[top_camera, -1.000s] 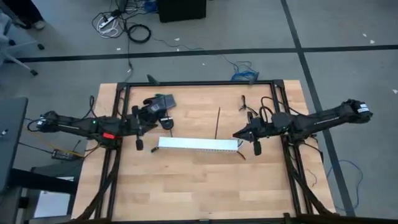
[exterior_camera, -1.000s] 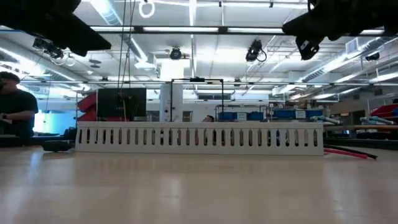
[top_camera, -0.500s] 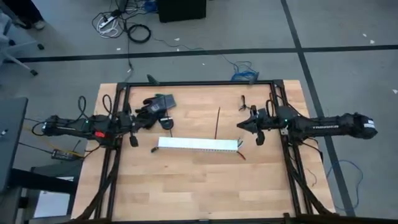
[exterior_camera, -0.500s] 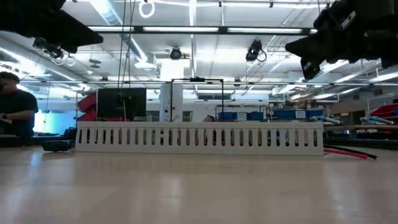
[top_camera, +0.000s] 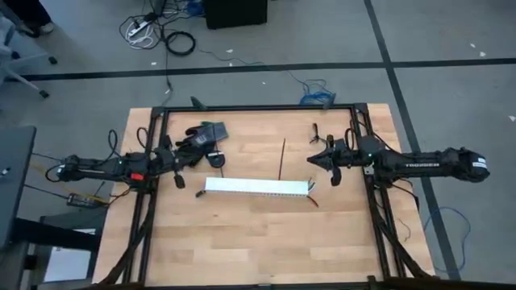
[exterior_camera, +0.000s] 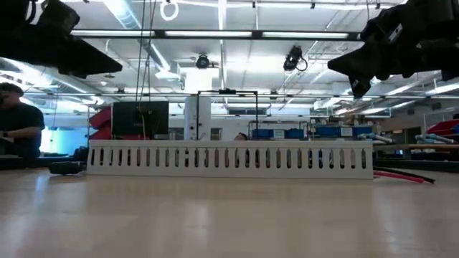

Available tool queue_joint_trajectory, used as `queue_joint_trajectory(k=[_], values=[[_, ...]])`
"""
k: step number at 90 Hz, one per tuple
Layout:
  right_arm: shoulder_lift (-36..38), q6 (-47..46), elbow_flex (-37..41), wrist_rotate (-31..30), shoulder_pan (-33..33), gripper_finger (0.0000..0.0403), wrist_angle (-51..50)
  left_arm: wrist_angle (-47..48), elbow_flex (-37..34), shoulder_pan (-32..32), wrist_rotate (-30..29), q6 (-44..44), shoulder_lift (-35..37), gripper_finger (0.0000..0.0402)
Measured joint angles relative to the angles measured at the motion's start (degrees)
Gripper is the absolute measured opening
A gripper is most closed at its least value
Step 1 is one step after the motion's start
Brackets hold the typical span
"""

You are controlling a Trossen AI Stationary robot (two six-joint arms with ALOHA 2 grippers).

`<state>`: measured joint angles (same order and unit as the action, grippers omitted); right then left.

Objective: Ziptie cables
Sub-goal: Return to Home Position

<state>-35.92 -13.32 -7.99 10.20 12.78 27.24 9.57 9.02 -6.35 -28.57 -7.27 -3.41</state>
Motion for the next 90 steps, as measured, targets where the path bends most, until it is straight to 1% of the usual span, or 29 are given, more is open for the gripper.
queue_joint_trajectory(k=[8,14,20,27,41,48,60,71,78,90], values=[[1.18,0.23,0.00,-0.73,0.00,0.0000,-1.26,1.92,0.00,0.00,2.10,0.00,3.35,0.0000],[1.93,0.26,0.08,-1.83,0.00,0.0000,-1.91,2.20,0.08,-0.02,3.30,-0.01,3.43,0.0000],[2.80,0.26,0.89,-2.70,0.00,0.0000,-1.84,2.76,0.04,0.00,6.13,-0.01,3.36,0.0000],[4.11,-0.11,2.56,-3.63,0.00,0.0000,-1.42,1.24,-0.89,-0.01,9.48,-0.14,3.44,0.0000],[6.78,-2.22,7.43,-3.93,-0.04,0.0000,3.52,-2.53,-3.77,0.00,15.52,0.00,3.44,0.0000],[7.59,-2.97,7.35,-5.14,-0.49,0.0000,1.65,-6.53,-5.88,0.00,19.14,0.11,3.40,0.0000],[7.68,-3.06,7.41,-5.23,-1.29,0.0000,1.09,-10.99,-8.41,0.01,22.08,0.21,3.43,0.0000],[7.67,-2.54,7.41,-5.31,-1.51,0.0000,0.25,-10.54,-8.52,-0.03,26.67,0.15,3.43,0.0000],[7.65,-1.58,7.43,-5.69,-1.51,0.0000,-0.34,-10.52,-8.52,-0.02,27.66,0.11,3.43,0.0000],[7.37,-1.55,7.43,-6.03,-1.51,0.0002,-1.64,-10.20,-8.52,-0.02,27.27,0.09,3.24,0.0000]])
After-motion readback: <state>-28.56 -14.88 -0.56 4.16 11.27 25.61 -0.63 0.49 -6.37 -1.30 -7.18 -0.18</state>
